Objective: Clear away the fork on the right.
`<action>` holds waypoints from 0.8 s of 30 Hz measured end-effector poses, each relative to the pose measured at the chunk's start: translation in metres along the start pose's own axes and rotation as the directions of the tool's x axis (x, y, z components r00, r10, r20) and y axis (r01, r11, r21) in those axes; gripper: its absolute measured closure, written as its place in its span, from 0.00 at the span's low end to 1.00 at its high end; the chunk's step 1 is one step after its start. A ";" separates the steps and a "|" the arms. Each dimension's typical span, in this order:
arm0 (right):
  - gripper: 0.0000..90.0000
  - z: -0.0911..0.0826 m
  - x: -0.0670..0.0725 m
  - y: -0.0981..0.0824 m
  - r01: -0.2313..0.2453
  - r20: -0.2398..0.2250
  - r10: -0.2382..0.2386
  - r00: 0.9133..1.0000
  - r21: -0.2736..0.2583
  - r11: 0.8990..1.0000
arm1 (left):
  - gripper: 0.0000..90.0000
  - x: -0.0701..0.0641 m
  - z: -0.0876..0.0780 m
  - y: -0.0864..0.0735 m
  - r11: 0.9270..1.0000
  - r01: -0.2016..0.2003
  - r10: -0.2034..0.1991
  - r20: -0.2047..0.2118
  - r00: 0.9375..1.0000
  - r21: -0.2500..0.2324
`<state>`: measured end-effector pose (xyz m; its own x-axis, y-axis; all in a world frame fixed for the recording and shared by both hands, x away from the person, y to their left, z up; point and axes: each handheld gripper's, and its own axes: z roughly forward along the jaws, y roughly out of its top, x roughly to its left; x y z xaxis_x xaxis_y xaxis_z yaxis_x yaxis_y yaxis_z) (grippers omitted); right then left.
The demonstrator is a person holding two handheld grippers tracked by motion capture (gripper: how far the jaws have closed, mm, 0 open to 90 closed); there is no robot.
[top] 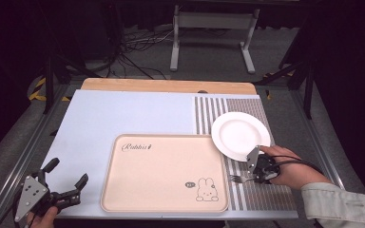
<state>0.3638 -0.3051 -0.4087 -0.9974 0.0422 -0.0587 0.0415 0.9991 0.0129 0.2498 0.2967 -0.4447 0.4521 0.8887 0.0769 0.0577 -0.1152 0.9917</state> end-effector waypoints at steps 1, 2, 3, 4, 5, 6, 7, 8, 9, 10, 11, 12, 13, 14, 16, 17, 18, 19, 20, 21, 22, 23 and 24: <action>0.83 0.001 0.000 0.000 -0.001 -0.008 0.001 1.000 0.002 1.000 | 0.00 0.000 0.000 0.000 1.000 0.000 0.000 0.000 1.000 0.000; 0.84 0.002 0.000 0.001 0.009 -0.011 -0.008 1.000 0.007 1.000 | 0.00 0.000 0.000 0.000 1.000 0.000 0.000 0.000 1.000 0.000; 0.85 0.002 0.000 0.001 0.017 -0.010 -0.017 1.000 0.014 1.000 | 0.00 0.000 0.000 0.000 1.000 0.000 0.000 0.000 1.000 0.000; 0.88 0.004 -0.001 0.002 0.024 -0.016 -0.024 1.000 0.020 1.000 | 0.00 0.000 0.000 0.000 1.000 0.000 0.000 0.000 1.000 -0.001; 0.88 0.004 -0.001 0.002 0.024 -0.016 -0.024 1.000 0.020 1.000 | 0.00 0.000 0.000 0.000 1.000 0.000 0.000 0.000 1.000 0.001; 0.89 0.004 -0.001 0.002 0.028 -0.020 -0.028 0.999 0.025 0.999 | 0.00 0.000 0.000 0.000 1.000 0.000 0.000 0.000 1.000 0.001; 0.92 0.004 -0.002 0.003 0.035 -0.026 -0.034 0.999 0.032 0.999 | 0.00 0.000 0.000 0.000 1.000 0.000 0.000 0.001 1.000 0.001; 0.94 0.004 -0.002 0.003 0.051 -0.013 -0.051 0.999 0.033 0.998 | 0.00 0.000 0.000 0.000 1.000 0.001 -0.001 0.001 1.000 0.001; 0.94 0.004 -0.002 0.003 0.054 -0.015 -0.053 0.998 0.032 0.998 | 0.00 0.000 0.000 0.000 1.000 0.000 0.000 0.002 1.000 0.002; 0.94 0.004 -0.002 0.003 0.054 -0.015 -0.053 0.998 0.032 0.998 | 0.00 0.000 0.000 0.000 1.000 0.000 0.000 0.003 1.000 0.002; 0.94 0.004 -0.002 0.003 0.056 -0.018 -0.056 0.998 0.031 0.998 | 0.00 0.000 0.000 0.000 1.000 0.001 -0.001 0.004 1.000 0.001; 0.94 0.004 -0.002 0.003 0.066 -0.018 -0.065 0.998 0.030 0.997 | 0.00 0.001 -0.001 0.000 1.000 0.002 -0.002 0.003 1.000 0.000; 0.94 0.005 -0.002 0.003 0.070 -0.018 -0.069 0.997 0.029 0.997 | 0.00 0.000 0.000 0.000 1.000 0.006 -0.006 0.003 1.000 0.000; 0.94 0.005 -0.002 0.003 0.073 -0.017 -0.072 0.997 0.031 0.997 | 0.00 0.000 -0.001 0.000 1.000 0.006 -0.006 0.004 1.000 -0.001; 0.94 0.004 -0.002 0.004 0.078 -0.019 -0.078 0.997 0.037 0.996 | 0.00 0.000 0.000 0.000 1.000 0.006 -0.006 0.004 1.000 -0.001; 0.94 0.004 -0.002 0.004 0.078 -0.023 -0.077 0.997 0.038 0.996 | 0.00 0.000 0.000 0.000 1.000 0.007 -0.007 0.004 1.000 -0.001; 0.94 0.004 -0.002 0.004 0.080 -0.024 -0.079 0.997 0.039 0.996 | 0.00 0.000 -0.001 0.000 1.000 0.008 -0.008 0.004 1.000 -0.001; 0.94 0.005 -0.002 0.004 0.082 -0.020 -0.081 0.996 0.036 0.996 | 0.00 0.000 -0.001 0.000 1.000 0.006 -0.006 0.004 1.000 -0.001; 0.94 0.005 -0.002 0.004 0.085 -0.020 -0.084 0.996 0.036 0.996 | 0.00 0.000 -0.001 0.000 1.000 0.007 -0.007 0.004 1.000 -0.001; 0.94 0.005 -0.002 0.004 0.084 -0.019 -0.083 0.996 0.035 0.996 | 0.00 0.000 -0.001 0.000 1.000 0.008 -0.008 0.004 1.000 -0.001; 0.94 0.005 -0.002 0.004 0.085 -0.019 -0.085 0.996 0.034 0.996 | 0.00 0.000 -0.001 0.000 1.000 0.008 -0.008 0.004 1.000 -0.001; 0.95 0.005 -0.002 0.003 0.087 -0.019 -0.086 0.996 0.033 0.996 | 0.00 0.000 -0.001 0.000 1.000 0.008 -0.008 0.004 1.000 -0.001; 0.95 0.005 -0.002 0.003 0.084 -0.019 -0.083 0.996 0.030 0.996 | 0.00 0.000 -0.001 0.000 1.000 0.008 -0.008 0.004 1.000 -0.001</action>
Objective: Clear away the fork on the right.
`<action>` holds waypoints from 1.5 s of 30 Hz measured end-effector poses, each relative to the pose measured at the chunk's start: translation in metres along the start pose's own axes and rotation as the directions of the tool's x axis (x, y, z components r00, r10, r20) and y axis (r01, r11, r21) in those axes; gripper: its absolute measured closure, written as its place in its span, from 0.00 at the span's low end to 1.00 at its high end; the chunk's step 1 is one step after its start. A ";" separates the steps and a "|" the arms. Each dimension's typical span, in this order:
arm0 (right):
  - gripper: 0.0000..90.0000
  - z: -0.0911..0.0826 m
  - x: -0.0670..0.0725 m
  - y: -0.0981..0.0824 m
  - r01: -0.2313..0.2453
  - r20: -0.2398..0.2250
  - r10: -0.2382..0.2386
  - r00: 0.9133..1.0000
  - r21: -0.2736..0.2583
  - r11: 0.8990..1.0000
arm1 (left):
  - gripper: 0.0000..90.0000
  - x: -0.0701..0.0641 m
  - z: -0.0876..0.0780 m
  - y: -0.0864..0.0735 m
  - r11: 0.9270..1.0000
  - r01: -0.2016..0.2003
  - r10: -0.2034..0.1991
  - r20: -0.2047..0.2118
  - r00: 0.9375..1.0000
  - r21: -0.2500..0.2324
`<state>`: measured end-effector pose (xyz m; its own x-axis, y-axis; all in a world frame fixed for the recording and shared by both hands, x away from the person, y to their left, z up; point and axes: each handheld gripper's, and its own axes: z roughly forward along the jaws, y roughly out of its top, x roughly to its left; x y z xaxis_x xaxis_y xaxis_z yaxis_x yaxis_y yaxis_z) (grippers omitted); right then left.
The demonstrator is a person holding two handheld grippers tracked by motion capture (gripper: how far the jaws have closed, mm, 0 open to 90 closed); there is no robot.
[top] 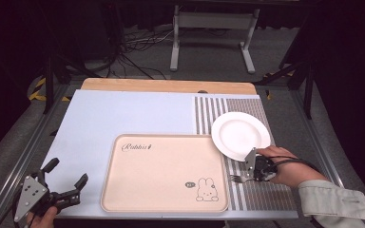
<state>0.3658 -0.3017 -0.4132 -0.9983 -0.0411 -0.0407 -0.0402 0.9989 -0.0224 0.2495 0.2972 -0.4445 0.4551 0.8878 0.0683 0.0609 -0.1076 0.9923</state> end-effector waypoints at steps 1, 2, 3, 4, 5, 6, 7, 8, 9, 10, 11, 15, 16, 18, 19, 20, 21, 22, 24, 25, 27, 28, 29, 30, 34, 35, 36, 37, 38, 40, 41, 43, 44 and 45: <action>0.95 0.000 0.000 0.000 0.000 0.000 0.000 1.000 0.000 1.000 | 0.00 0.000 0.000 0.000 1.000 0.000 0.000 0.000 1.000 0.000; 0.95 0.000 0.000 0.000 0.003 0.001 -0.003 1.000 0.000 1.000 | 0.00 0.000 0.000 0.000 1.000 0.000 0.000 0.000 1.000 0.000; 0.95 0.000 0.000 0.000 0.000 0.002 0.000 1.000 0.002 1.000 | 0.00 0.000 0.000 0.000 1.000 0.000 0.000 0.000 1.000 -0.001; 0.95 0.000 0.000 0.000 0.000 0.003 0.000 1.000 0.002 1.000 | 0.00 0.000 0.000 0.000 1.000 0.000 0.000 0.000 1.000 -0.001; 0.95 -0.001 0.001 0.000 -0.006 0.004 0.006 1.000 0.001 1.000 | 0.00 0.000 0.000 0.000 1.000 0.002 -0.002 -0.001 1.000 -0.002; 0.95 -0.001 0.001 -0.001 -0.005 0.001 0.005 1.000 -0.003 1.000 | 0.00 0.000 0.000 0.000 1.000 -0.002 0.002 -0.002 1.000 -0.003; 0.95 -0.002 0.001 -0.002 -0.013 0.006 0.014 1.000 -0.019 1.000 | 0.00 0.001 0.000 0.000 1.000 -0.004 0.004 -0.004 1.000 -0.005; 0.95 -0.003 0.001 -0.002 -0.017 0.007 0.017 1.000 -0.026 1.000 | 0.00 0.001 0.000 0.000 1.000 -0.005 0.005 -0.004 1.000 -0.005; 0.95 -0.005 0.001 -0.003 -0.015 0.008 0.015 1.000 -0.030 0.999 | 0.00 0.001 0.000 0.000 1.000 -0.003 0.003 -0.003 1.000 -0.003; 0.95 -0.007 0.001 -0.003 -0.017 0.010 0.018 1.000 -0.033 0.999 | 0.00 0.000 0.000 0.000 1.000 0.000 0.000 -0.001 1.000 -0.001; 0.95 -0.009 0.002 -0.003 -0.021 0.012 0.021 1.000 -0.039 0.999 | 0.00 0.000 0.000 0.000 1.000 -0.001 0.001 0.000 1.000 0.000; 0.95 -0.016 0.003 -0.004 -0.032 0.019 0.033 0.999 -0.065 0.997 | 0.00 0.001 0.000 0.000 1.000 -0.005 0.005 -0.003 1.000 -0.004; 0.95 -0.018 0.002 -0.004 -0.027 0.024 0.029 0.999 -0.075 0.997 | 0.00 0.001 -0.001 0.000 1.000 -0.005 0.005 -0.003 1.000 -0.004; 0.95 -0.022 0.002 -0.005 -0.036 0.028 0.038 0.999 -0.093 0.995 | 0.00 0.000 0.000 0.000 1.000 -0.004 0.004 -0.004 1.000 -0.006; 0.95 -0.023 0.003 -0.005 -0.040 0.032 0.043 0.999 -0.101 0.994 | 0.00 0.001 -0.001 0.000 1.000 -0.005 0.005 -0.002 1.000 -0.003; 0.95 -0.025 0.002 -0.005 -0.041 0.031 0.044 0.999 -0.104 0.994 | 0.00 0.001 0.000 0.000 1.000 -0.005 0.005 -0.002 1.000 -0.003; 0.95 -0.027 0.002 -0.005 -0.040 0.037 0.044 0.998 -0.117 0.992 | 0.00 0.001 0.000 0.000 1.000 -0.004 0.004 -0.004 1.000 -0.005; 0.95 -0.028 0.002 -0.005 -0.044 0.036 0.049 0.998 -0.133 0.990 | 0.00 0.001 0.000 0.000 1.000 -0.005 0.005 -0.004 1.000 -0.006; 0.95 -0.032 0.003 -0.005 -0.062 0.040 0.068 0.997 -0.141 0.988 | 0.00 0.001 0.000 0.000 1.000 -0.005 0.005 -0.005 1.000 -0.006; 0.95 -0.033 0.003 -0.005 -0.066 0.047 0.074 0.996 -0.154 0.986 | 0.00 0.001 0.000 0.000 1.000 -0.004 0.004 -0.005 1.000 -0.006; 0.95 -0.036 0.003 -0.005 -0.073 0.052 0.083 0.995 -0.166 0.983 | 0.00 0.001 0.000 0.000 1.000 -0.005 0.004 -0.005 1.000 -0.006; 0.95 -0.037 0.003 -0.005 -0.076 0.054 0.087 0.995 -0.177 0.981 | 0.00 0.001 0.000 0.000 1.000 -0.004 0.004 -0.005 1.000 -0.006; 0.95 -0.039 0.003 -0.005 -0.076 0.060 0.089 0.994 -0.190 0.979 | 0.00 0.000 0.000 0.000 1.000 -0.004 0.004 -0.004 1.000 -0.006; 0.95 -0.040 0.003 -0.005 -0.080 0.064 0.094 0.993 -0.199 0.977 | 0.00 0.001 -0.001 0.000 1.000 -0.004 0.004 -0.004 1.000 -0.004; 0.95 -0.046 0.004 -0.005 -0.080 0.077 0.102 0.992 -0.242 0.967 | 0.00 0.001 0.000 0.000 1.000 -0.003 0.003 -0.005 1.000 -0.006; 0.95 -0.048 0.004 -0.006 -0.082 0.084 0.106 0.991 -0.252 0.964 | 0.00 0.001 0.000 0.000 1.000 -0.003 0.003 -0.004 1.000 -0.006; 0.95 -0.050 0.004 -0.006 -0.084 0.090 0.111 0.990 -0.264 0.961 | 0.00 0.001 0.000 0.000 1.000 -0.003 0.003 -0.004 1.000 -0.005; 0.95 -0.051 0.005 -0.006 -0.088 0.091 0.117 0.989 -0.274 0.958 | 0.00 0.001 0.000 0.000 1.000 -0.003 0.003 -0.004 1.000 -0.005; 0.95 -0.053 0.005 -0.006 -0.088 0.094 0.119 0.988 -0.281 0.956 | 0.00 0.000 0.000 0.000 1.000 -0.003 0.003 -0.004 1.000 -0.005; 0.95 -0.055 0.005 -0.007 -0.088 0.100 0.124 0.987 -0.301 0.950 | 0.00 0.000 0.000 0.000 1.000 -0.003 0.003 -0.004 1.000 -0.005; 0.95 -0.056 0.005 -0.007 -0.092 0.101 0.129 0.986 -0.315 0.945 | 0.00 0.001 0.000 0.000 1.000 -0.005 0.005 -0.004 1.000 -0.003; 0.95 -0.059 0.006 -0.007 -0.101 0.099 0.141 0.985 -0.335 0.937 | 0.00 0.001 0.000 0.000 1.000 -0.005 0.005 -0.004 1.000 -0.003; 0.95 -0.060 0.006 -0.007 -0.106 0.102 0.149 0.984 -0.345 0.933 | 0.00 0.001 0.000 0.000 1.000 -0.005 0.005 -0.004 1.000 -0.004; 0.95 -0.061 0.006 -0.006 -0.106 0.102 0.151 0.983 -0.355 0.929 | 0.00 0.000 0.000 0.000 1.000 0.001 -0.001 -0.002 1.000 -0.004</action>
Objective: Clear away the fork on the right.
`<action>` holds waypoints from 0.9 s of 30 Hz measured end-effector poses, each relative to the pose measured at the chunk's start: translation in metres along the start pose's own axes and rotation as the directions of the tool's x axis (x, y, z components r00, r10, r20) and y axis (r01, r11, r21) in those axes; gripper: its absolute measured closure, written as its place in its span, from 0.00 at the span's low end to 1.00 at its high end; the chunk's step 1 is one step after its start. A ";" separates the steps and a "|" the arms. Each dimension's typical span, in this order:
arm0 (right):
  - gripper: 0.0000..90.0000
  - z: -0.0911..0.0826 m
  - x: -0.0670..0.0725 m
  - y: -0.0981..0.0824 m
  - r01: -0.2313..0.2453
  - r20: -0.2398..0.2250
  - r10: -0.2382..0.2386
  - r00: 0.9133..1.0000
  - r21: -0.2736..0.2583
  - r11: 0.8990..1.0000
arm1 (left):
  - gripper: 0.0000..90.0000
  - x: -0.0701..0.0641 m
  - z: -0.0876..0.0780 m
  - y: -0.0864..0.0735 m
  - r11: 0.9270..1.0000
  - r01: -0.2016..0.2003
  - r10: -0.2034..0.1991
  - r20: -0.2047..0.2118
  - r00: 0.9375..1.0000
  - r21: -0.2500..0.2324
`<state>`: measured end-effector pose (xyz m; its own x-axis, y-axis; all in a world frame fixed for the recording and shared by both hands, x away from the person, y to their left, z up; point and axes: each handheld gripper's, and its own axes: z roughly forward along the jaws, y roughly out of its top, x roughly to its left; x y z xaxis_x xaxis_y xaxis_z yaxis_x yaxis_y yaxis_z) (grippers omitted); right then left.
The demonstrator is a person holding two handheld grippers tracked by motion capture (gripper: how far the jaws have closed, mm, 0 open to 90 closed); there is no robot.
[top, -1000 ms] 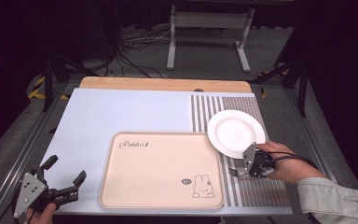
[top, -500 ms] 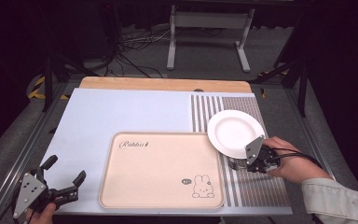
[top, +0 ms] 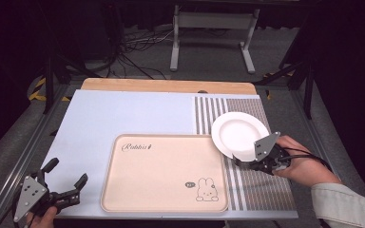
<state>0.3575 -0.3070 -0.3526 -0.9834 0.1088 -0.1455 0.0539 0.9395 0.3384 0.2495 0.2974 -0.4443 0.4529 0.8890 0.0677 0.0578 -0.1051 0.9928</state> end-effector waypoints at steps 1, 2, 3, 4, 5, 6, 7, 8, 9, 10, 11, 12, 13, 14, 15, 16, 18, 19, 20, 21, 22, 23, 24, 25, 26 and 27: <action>0.95 -0.001 0.000 0.001 -0.004 0.008 0.004 1.000 -0.017 1.000 | 0.00 0.000 0.000 0.000 1.000 0.000 0.000 0.000 1.000 0.000; 0.95 -0.002 0.001 0.002 -0.008 0.017 0.008 1.000 -0.029 1.000 | 0.00 0.000 0.000 0.000 1.000 0.000 0.000 0.000 1.000 0.000; 0.95 -0.003 0.001 0.002 -0.009 0.022 0.009 1.000 -0.041 0.999 | 0.00 0.000 0.000 0.000 1.000 0.001 -0.001 0.000 1.000 0.000; 0.95 -0.004 0.002 0.003 -0.017 0.029 0.019 0.999 -0.053 0.998 | 0.00 0.000 0.000 0.000 1.000 -0.001 0.001 -0.001 1.000 0.000; 0.95 -0.004 0.002 0.003 -0.017 0.029 0.019 0.999 -0.053 0.998 | 0.00 0.000 0.000 0.000 1.000 -0.001 0.001 -0.001 1.000 0.000; 0.95 -0.005 0.002 0.005 -0.026 0.035 0.029 0.999 -0.076 0.997 | 0.00 0.000 0.000 0.000 1.000 -0.001 0.001 -0.001 1.000 0.000; 0.95 -0.006 0.003 0.005 -0.029 0.038 0.033 0.999 -0.092 0.995 | 0.00 0.000 0.000 0.000 1.000 -0.001 0.001 -0.001 1.000 0.000; 0.95 -0.007 0.003 0.006 -0.034 0.041 0.039 0.998 -0.109 0.993 | 0.00 0.000 0.000 0.000 1.000 0.000 0.000 -0.001 1.000 0.000; 0.95 -0.008 0.003 0.008 -0.033 0.043 0.039 0.998 -0.130 0.991 | 0.00 0.000 0.000 0.000 1.000 0.000 0.000 -0.001 1.000 0.000; 0.95 -0.008 0.003 0.009 -0.033 0.044 0.039 0.998 -0.141 0.990 | 0.00 0.000 0.000 0.000 1.000 0.000 0.000 -0.001 1.000 0.000; 0.95 -0.009 0.004 0.010 -0.034 0.046 0.041 0.998 -0.150 0.988 | 0.00 0.000 0.000 0.000 1.000 0.000 0.000 0.000 1.000 0.000; 0.95 -0.010 0.004 0.012 -0.034 0.048 0.043 0.998 -0.166 0.985 | 0.00 0.000 0.000 0.000 1.000 0.001 -0.001 -0.001 1.000 -0.002; 0.95 -0.010 0.004 0.012 -0.034 0.048 0.043 0.998 -0.166 0.985 | 0.00 0.000 0.000 0.000 1.000 -0.002 0.002 -0.001 1.000 -0.002; 0.95 -0.010 0.005 0.013 -0.038 0.048 0.047 0.998 -0.173 0.984 | 0.00 0.000 0.000 0.000 1.000 -0.002 0.002 -0.002 1.000 -0.002; 0.95 -0.010 0.005 0.014 -0.037 0.048 0.047 0.998 -0.179 0.983 | 0.00 0.001 0.000 0.000 1.000 -0.001 0.001 -0.002 1.000 0.000; 0.95 -0.010 0.005 0.015 -0.041 0.050 0.051 0.997 -0.186 0.982 | 0.00 0.001 0.000 0.000 1.000 -0.001 0.001 -0.002 1.000 0.000; 0.95 -0.011 0.006 0.019 -0.040 0.057 0.052 0.997 -0.200 0.979 | 0.00 0.000 0.000 0.000 1.000 -0.002 0.002 -0.001 1.000 -0.002; 0.95 -0.011 0.007 0.021 -0.042 0.060 0.055 0.997 -0.206 0.978 | 0.00 0.000 0.000 0.000 1.000 -0.003 0.003 -0.001 1.000 -0.002; 0.95 -0.011 0.007 0.023 -0.040 0.065 0.055 0.996 -0.209 0.977 | 0.00 0.000 0.000 0.000 1.000 -0.002 0.002 0.000 1.000 -0.002; 0.95 -0.011 0.007 0.025 -0.036 0.070 0.052 0.996 -0.215 0.976 | 0.00 0.000 0.000 0.000 1.000 -0.003 0.003 -0.001 1.000 -0.002; 0.95 -0.012 0.008 0.028 -0.037 0.074 0.055 0.996 -0.230 0.973 | 0.00 0.001 0.000 0.000 1.000 -0.002 0.002 -0.001 1.000 -0.002; 0.95 -0.012 0.008 0.030 -0.039 0.074 0.059 0.995 -0.241 0.970 | 0.00 0.001 0.000 0.000 1.000 -0.002 0.002 -0.001 1.000 -0.001; 0.95 -0.012 0.008 0.032 -0.039 0.073 0.058 0.996 -0.249 0.968 | 0.00 0.001 0.000 0.000 1.000 -0.002 0.002 -0.001 1.000 -0.001; 0.95 -0.012 0.008 0.032 -0.039 0.073 0.058 0.996 -0.249 0.968 | 0.00 0.001 0.000 0.000 1.000 -0.002 0.002 -0.001 1.000 -0.001; 0.95 -0.012 0.009 0.035 -0.052 0.071 0.073 0.995 -0.256 0.965 | 0.00 0.001 0.000 0.000 1.000 -0.003 0.003 -0.001 1.000 -0.001; 0.95 -0.012 0.010 0.039 -0.060 0.072 0.082 0.994 -0.267 0.962 | 0.00 0.001 0.000 0.000 1.000 -0.003 0.003 -0.001 1.000 -0.001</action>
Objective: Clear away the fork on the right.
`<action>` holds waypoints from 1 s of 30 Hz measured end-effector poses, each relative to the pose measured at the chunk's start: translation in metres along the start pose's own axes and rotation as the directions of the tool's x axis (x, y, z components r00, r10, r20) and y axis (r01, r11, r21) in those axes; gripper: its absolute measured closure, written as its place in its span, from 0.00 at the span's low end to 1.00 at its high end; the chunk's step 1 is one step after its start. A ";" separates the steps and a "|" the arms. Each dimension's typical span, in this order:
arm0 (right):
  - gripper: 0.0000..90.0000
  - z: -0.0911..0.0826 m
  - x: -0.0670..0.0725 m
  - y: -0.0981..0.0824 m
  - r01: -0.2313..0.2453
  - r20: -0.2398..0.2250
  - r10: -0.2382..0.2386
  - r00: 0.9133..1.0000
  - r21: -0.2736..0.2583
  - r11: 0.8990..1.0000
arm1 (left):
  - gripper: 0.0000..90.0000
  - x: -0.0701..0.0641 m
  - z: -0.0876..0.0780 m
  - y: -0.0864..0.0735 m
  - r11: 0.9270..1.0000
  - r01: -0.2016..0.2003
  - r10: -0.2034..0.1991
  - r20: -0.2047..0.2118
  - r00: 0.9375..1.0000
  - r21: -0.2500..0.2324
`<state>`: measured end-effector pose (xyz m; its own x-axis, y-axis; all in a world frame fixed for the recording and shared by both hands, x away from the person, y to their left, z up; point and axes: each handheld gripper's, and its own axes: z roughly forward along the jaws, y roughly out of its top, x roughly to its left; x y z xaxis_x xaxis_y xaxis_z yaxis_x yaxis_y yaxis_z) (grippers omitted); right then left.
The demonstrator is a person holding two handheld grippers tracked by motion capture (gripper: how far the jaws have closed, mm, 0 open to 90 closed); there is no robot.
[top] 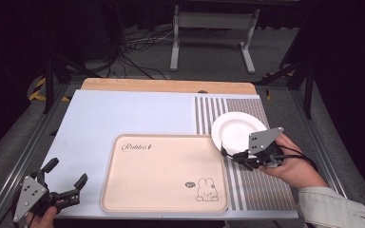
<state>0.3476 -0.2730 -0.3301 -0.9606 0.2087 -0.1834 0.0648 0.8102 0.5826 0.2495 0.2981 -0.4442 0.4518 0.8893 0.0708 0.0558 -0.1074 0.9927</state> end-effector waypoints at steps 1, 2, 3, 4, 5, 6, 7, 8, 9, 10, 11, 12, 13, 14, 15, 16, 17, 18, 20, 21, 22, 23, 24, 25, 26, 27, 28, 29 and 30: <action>0.95 0.001 0.001 0.003 -0.009 0.006 0.009 1.000 -0.001 1.000 | 0.00 0.000 0.000 0.000 1.000 0.000 0.000 0.000 1.000 0.000; 0.95 0.001 0.002 0.006 -0.024 0.007 0.024 1.000 -0.004 1.000 | 0.00 0.000 0.000 0.000 1.000 0.000 0.000 0.001 1.000 0.000; 0.95 0.002 0.003 0.009 -0.036 0.010 0.036 0.999 -0.007 0.999 | 0.00 0.000 0.000 0.000 1.000 0.001 -0.001 0.000 1.000 0.000; 0.95 0.002 0.004 0.012 -0.041 0.011 0.041 0.999 -0.010 0.999 | 0.00 0.000 0.000 0.000 1.000 0.000 0.000 0.000 1.000 -0.001; 0.95 0.003 0.005 0.016 -0.049 0.015 0.049 0.999 -0.016 0.999 | 0.00 0.000 0.000 0.000 1.000 -0.001 0.001 0.000 1.000 -0.002; 0.95 0.004 0.005 0.020 -0.060 0.016 0.060 0.998 -0.019 0.998 | 0.00 0.000 0.000 0.000 1.000 0.000 0.000 0.000 1.000 -0.002; 0.95 0.005 0.006 0.023 -0.066 0.020 0.067 0.998 -0.022 0.998 | 0.00 0.000 0.000 0.000 1.000 0.004 -0.004 -0.001 1.000 -0.003; 0.95 0.006 0.007 0.026 -0.070 0.023 0.071 0.997 -0.025 0.997 | 0.00 0.000 -0.001 0.000 1.000 0.004 -0.004 -0.001 1.000 -0.003; 0.95 0.007 0.007 0.029 -0.079 0.023 0.080 0.997 -0.026 0.996 | 0.00 0.001 -0.001 0.000 1.000 0.001 -0.001 -0.001 1.000 -0.002; 0.95 0.008 0.008 0.031 -0.086 0.021 0.087 0.996 -0.026 0.996 | 0.00 0.001 -0.001 0.000 1.000 0.001 -0.001 -0.001 1.000 -0.002; 0.95 0.010 0.009 0.035 -0.097 0.022 0.098 0.995 -0.027 0.995 | 0.00 0.001 -0.001 0.000 1.000 0.000 0.000 -0.001 1.000 -0.003; 0.95 0.012 0.009 0.038 -0.110 0.020 0.110 0.994 -0.028 0.994 | 0.00 0.001 -0.001 0.000 1.000 0.000 0.000 -0.001 1.000 -0.004; 0.95 0.014 0.010 0.040 -0.120 0.020 0.121 0.992 -0.028 0.992 | 0.00 0.001 -0.001 0.000 1.000 0.000 0.000 0.000 1.000 -0.004; 0.95 0.017 0.010 0.043 -0.128 0.020 0.129 0.991 -0.027 0.991 | 0.00 0.001 -0.001 0.000 1.000 0.000 0.000 -0.001 1.000 -0.004; 0.95 0.019 0.011 0.045 -0.138 0.022 0.138 0.990 -0.021 0.990 | 0.00 0.001 -0.001 0.000 1.000 0.000 0.000 0.000 1.000 -0.004; 0.95 0.021 0.012 0.047 -0.143 0.031 0.144 0.989 -0.016 0.990 | 0.00 0.001 -0.001 0.000 1.000 0.000 0.000 -0.001 1.000 -0.004; 0.95 0.023 0.012 0.049 -0.152 0.036 0.152 0.988 -0.011 0.988 | 0.00 0.001 -0.001 0.000 1.000 0.001 -0.001 -0.001 1.000 -0.003; 0.95 0.026 0.013 0.051 -0.164 0.036 0.165 0.986 -0.007 0.986 | 0.00 0.001 -0.001 0.000 1.000 0.001 -0.001 -0.001 1.000 -0.003; 0.95 0.029 0.013 0.055 -0.206 0.044 0.206 0.978 -0.011 0.979 | 0.00 0.001 -0.001 0.000 1.000 0.000 0.000 -0.001 1.000 -0.004; 0.95 0.031 0.013 0.056 -0.225 0.047 0.226 0.973 -0.014 0.974 | 0.00 0.001 -0.001 0.000 1.000 0.000 0.000 -0.001 1.000 -0.004; 0.95 0.032 0.014 0.057 -0.235 0.051 0.236 0.971 -0.014 0.972 | 0.00 0.001 -0.001 0.000 1.000 0.000 0.000 -0.001 1.000 -0.004; 0.95 0.035 0.014 0.060 -0.260 0.055 0.261 0.964 -0.014 0.965 | 0.00 0.001 -0.001 0.000 1.000 0.000 0.000 -0.001 1.000 -0.004; 0.95 0.036 0.015 0.061 -0.274 0.059 0.274 0.960 -0.010 0.962 | 0.00 0.001 -0.001 0.000 1.000 0.001 -0.001 -0.001 1.000 -0.006; 0.95 0.038 0.015 0.062 -0.285 0.064 0.285 0.956 -0.010 0.959 | 0.00 0.001 -0.001 0.000 1.000 0.001 -0.001 -0.001 1.000 -0.005; 0.95 0.039 0.016 0.063 -0.308 0.062 0.308 0.949 -0.014 0.951 | 0.00 0.001 -0.001 0.000 1.000 0.001 -0.001 -0.001 1.000 -0.006; 0.95 0.040 0.016 0.064 -0.320 0.064 0.320 0.945 -0.015 0.947 | 0.00 0.001 -0.001 0.000 1.000 0.001 -0.001 -0.001 1.000 -0.007; 0.95 0.041 0.016 0.065 -0.342 0.066 0.342 0.937 -0.019 0.940 | 0.00 0.001 -0.001 0.000 1.000 0.001 -0.001 -0.001 1.000 -0.007; 0.95 0.042 0.017 0.066 -0.357 0.069 0.358 0.931 -0.023 0.934 | 0.00 0.001 -0.001 0.000 1.000 0.000 0.000 -0.001 1.000 -0.004; 0.95 0.044 0.017 0.067 -0.371 0.071 0.372 0.925 -0.025 0.928 | 0.00 0.001 -0.001 0.000 1.000 0.000 0.000 -0.001 1.000 -0.004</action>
<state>0.3475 -0.1910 -0.3287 -0.8458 0.5335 -0.0092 0.4101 0.6610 0.6284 0.2489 0.2993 -0.4436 0.4508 0.8898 0.0710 0.0523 -0.1057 0.9930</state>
